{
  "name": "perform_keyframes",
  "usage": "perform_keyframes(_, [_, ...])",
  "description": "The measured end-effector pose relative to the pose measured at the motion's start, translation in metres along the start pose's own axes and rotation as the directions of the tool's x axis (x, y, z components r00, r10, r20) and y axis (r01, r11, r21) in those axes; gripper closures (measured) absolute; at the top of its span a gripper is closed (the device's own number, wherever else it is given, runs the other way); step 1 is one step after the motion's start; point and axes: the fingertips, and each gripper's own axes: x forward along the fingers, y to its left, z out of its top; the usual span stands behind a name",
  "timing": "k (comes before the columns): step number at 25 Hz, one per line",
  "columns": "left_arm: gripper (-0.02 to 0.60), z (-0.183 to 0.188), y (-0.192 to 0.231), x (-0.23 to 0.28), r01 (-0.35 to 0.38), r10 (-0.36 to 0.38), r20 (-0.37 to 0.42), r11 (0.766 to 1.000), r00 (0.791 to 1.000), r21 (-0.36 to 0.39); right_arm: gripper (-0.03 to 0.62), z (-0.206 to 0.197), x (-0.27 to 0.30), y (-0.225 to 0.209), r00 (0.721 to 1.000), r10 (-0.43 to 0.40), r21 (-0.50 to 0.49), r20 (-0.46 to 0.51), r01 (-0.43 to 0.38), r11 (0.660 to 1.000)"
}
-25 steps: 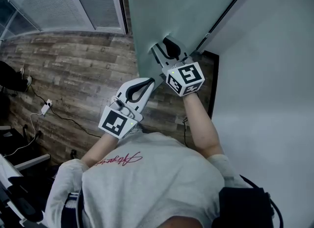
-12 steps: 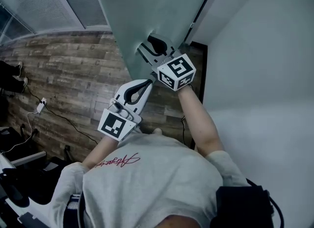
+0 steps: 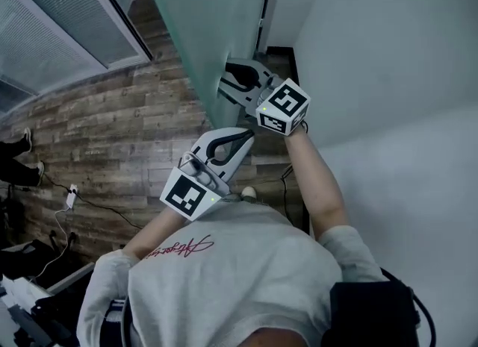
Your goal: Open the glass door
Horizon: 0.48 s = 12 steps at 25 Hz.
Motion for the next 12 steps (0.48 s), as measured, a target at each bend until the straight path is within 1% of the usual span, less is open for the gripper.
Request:
perform_keyframes(3, [0.565, 0.029, -0.012, -0.018, 0.104, -0.104, 0.020, 0.994, 0.994, -0.028, 0.462, 0.028, 0.000, 0.014, 1.000, -0.005, -0.005, -0.010, 0.005, 1.000])
perform_keyframes(6, [0.565, 0.033, -0.020, -0.020, 0.177, -0.175, 0.040, 0.982, 0.984, -0.057, 0.461, 0.034, -0.008, 0.016, 0.999, 0.021, -0.006, -0.033, -0.021, 1.000])
perform_keyframes(9, [0.565, 0.037, -0.024, -0.023, 0.242, -0.241, 0.043, 0.969, 0.970, -0.045, 0.461, 0.040, -0.011, 0.013, 0.998, 0.034, -0.009, -0.047, -0.035, 0.999])
perform_keyframes(12, [0.565, 0.048, -0.030, -0.029, 0.302, -0.302, 0.052, 0.953, 0.952, -0.003, 0.461, 0.049, -0.013, 0.017, 0.998, 0.032, -0.004, -0.062, -0.032, 0.999])
